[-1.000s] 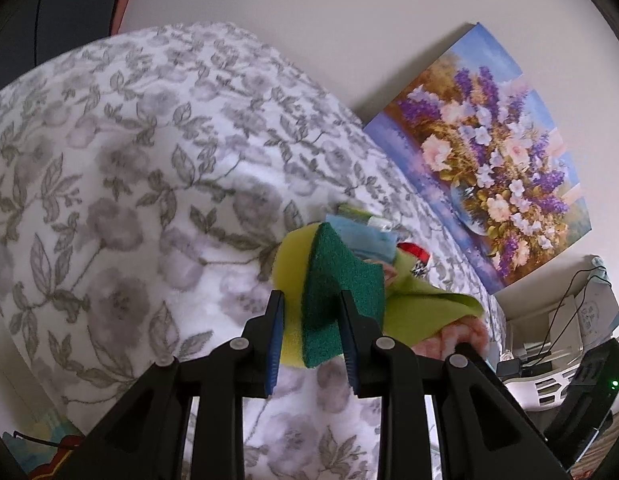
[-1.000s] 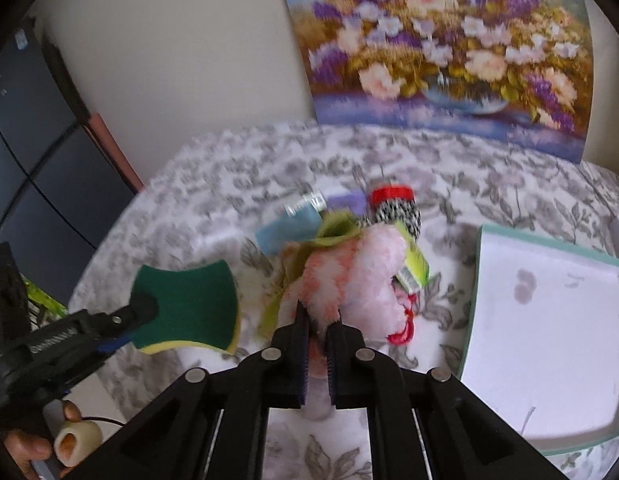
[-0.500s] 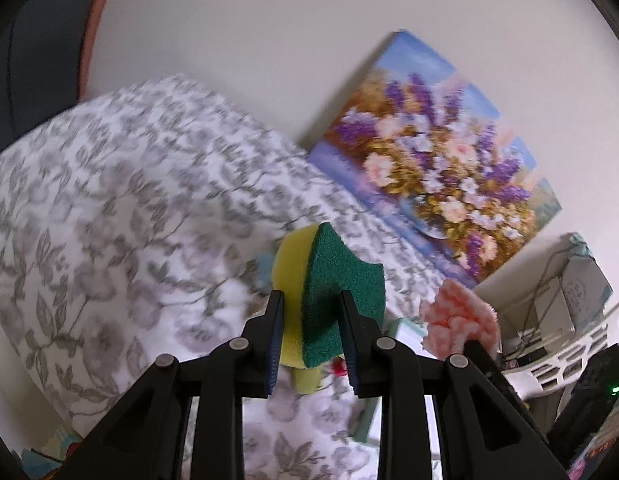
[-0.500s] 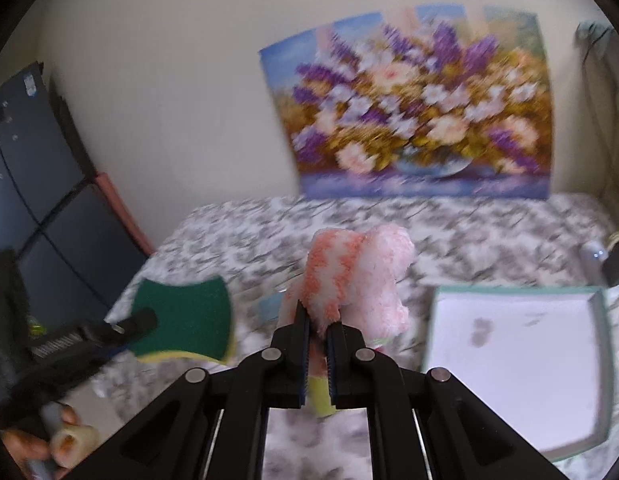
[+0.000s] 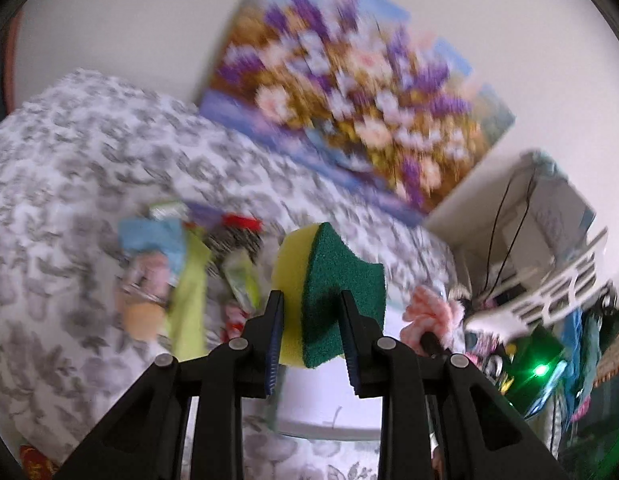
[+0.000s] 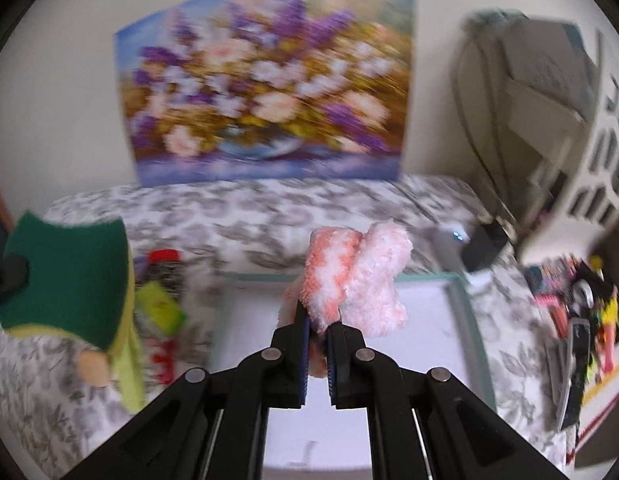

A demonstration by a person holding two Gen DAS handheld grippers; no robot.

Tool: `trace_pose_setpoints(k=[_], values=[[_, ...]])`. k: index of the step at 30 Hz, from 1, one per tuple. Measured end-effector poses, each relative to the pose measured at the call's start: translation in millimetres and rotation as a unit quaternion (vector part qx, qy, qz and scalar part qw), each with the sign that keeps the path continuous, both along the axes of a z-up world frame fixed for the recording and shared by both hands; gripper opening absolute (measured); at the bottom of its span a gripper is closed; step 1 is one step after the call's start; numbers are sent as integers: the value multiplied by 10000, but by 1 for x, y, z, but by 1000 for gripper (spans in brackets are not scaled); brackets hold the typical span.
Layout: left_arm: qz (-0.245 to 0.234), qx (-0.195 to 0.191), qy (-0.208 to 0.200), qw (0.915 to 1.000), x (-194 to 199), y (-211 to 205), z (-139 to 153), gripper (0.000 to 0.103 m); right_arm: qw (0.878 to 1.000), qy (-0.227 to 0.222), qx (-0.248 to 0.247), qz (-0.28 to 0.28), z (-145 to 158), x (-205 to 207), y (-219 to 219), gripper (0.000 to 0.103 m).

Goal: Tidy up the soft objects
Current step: 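Carry the sponge and pink towel into the white tray and release both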

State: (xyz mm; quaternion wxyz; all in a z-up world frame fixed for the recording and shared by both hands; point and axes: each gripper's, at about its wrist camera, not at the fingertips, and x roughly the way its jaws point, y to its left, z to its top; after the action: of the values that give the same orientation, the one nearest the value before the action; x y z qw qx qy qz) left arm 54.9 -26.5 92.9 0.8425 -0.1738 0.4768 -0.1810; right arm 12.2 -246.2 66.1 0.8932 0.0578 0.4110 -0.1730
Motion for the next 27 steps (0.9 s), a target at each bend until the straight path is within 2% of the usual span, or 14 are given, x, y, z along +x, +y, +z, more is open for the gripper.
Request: trace_pose_setpoints(k=[3,5,6,8,10,12,18,23,27], values=[[-215,33,237,9995,7,-28,-22,28,9991,64,234,-349,-10,-7,-28,7],[-390,-123,353,9985,10,-41,-34,29,9980,60,267,-563,-14,-10,-47,7],[-406,-80,410,9983,11,-48,-39,29,9974,66,251,-667,-16,-13,-54,8],[-712,-158,397,9965,15,-66,-51,29,9953,49,241,-939,-18,-21,-73,8],[-811,-175,349,9959,15,-79,-62,29,9929,21,305,-1147,-22,-26,-88,8],[-925,-270,490,9941,19,-94,-78,29,9911,22,377,-1275,-28,-27,-100,8],[-1143,-304,876,9891,20,-124,-122,29,9887,211,439,-1416,-52,-25,-116,8],[-1196,113,758,9899,18,-134,-132,30,9895,368,491,-1312,-67,-19,-115,8],[-1040,162,841,9909,24,-128,-138,30,9887,637,593,-1220,-86,-14,-113,8]])
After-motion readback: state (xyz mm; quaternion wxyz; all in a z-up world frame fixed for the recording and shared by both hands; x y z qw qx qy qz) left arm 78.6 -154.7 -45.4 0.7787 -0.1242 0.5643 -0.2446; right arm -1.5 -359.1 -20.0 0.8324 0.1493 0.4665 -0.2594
